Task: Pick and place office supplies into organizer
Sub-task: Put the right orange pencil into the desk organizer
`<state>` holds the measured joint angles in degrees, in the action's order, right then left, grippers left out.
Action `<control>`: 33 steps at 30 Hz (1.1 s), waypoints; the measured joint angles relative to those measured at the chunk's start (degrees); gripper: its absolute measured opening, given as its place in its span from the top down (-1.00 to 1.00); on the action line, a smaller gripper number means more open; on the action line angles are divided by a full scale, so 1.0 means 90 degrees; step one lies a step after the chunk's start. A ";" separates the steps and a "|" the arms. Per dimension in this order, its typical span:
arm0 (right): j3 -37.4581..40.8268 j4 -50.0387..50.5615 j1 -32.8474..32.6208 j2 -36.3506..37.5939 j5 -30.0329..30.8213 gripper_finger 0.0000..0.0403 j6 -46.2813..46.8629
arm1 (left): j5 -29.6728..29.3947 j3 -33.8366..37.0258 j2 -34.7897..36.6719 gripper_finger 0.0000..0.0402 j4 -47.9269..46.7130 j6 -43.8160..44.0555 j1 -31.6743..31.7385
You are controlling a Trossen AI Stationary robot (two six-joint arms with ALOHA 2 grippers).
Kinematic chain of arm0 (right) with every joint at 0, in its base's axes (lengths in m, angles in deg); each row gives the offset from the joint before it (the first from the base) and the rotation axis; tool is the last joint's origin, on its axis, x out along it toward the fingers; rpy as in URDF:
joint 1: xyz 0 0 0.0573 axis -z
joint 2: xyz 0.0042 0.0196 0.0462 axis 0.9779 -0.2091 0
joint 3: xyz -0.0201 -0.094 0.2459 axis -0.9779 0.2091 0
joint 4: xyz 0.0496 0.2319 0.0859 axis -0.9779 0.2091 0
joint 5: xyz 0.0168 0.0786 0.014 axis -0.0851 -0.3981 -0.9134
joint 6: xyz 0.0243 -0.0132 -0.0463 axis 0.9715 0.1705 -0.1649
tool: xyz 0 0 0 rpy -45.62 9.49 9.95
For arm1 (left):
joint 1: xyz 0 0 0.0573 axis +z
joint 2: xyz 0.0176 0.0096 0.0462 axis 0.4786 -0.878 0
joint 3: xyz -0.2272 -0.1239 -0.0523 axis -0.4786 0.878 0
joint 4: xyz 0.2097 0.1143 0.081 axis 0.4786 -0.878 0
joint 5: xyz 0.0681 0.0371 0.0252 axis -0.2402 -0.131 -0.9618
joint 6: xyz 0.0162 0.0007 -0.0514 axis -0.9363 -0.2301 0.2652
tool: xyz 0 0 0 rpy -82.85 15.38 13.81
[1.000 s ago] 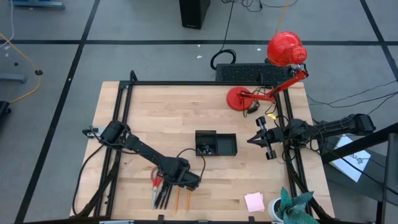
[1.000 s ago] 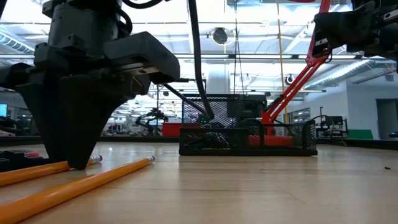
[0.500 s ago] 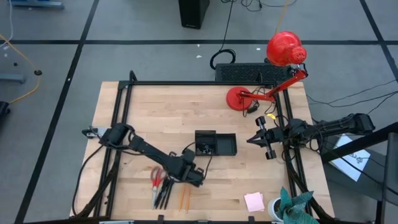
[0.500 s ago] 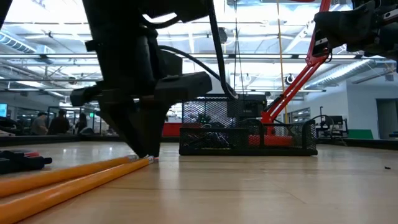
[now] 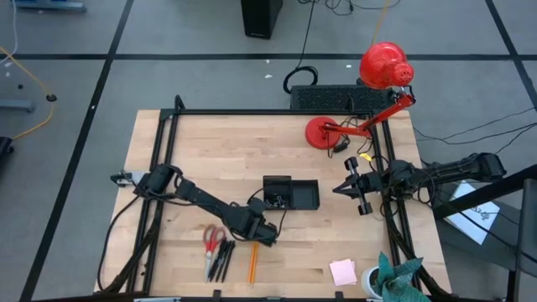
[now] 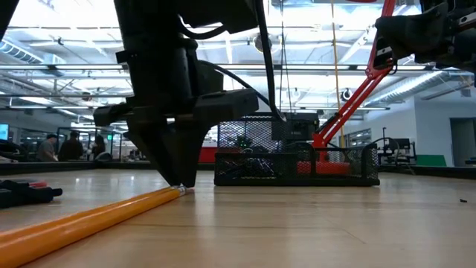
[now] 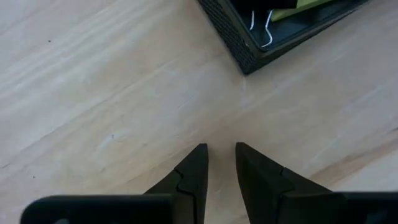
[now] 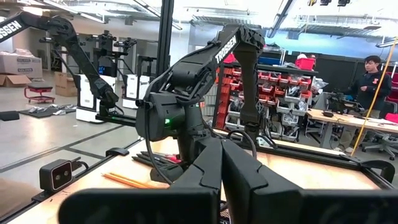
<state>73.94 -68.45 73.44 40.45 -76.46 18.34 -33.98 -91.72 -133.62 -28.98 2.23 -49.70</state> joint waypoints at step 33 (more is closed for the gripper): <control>0.0000 0.0041 0.0002 -0.0012 0.0001 1.00 0.0109 | 0.0142 -0.0370 0.0155 0.55 0.0673 -0.0161 -0.1132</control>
<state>73.94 -68.08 73.46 40.34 -76.45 19.33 -32.71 -95.05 -132.22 -22.93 0.78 -59.88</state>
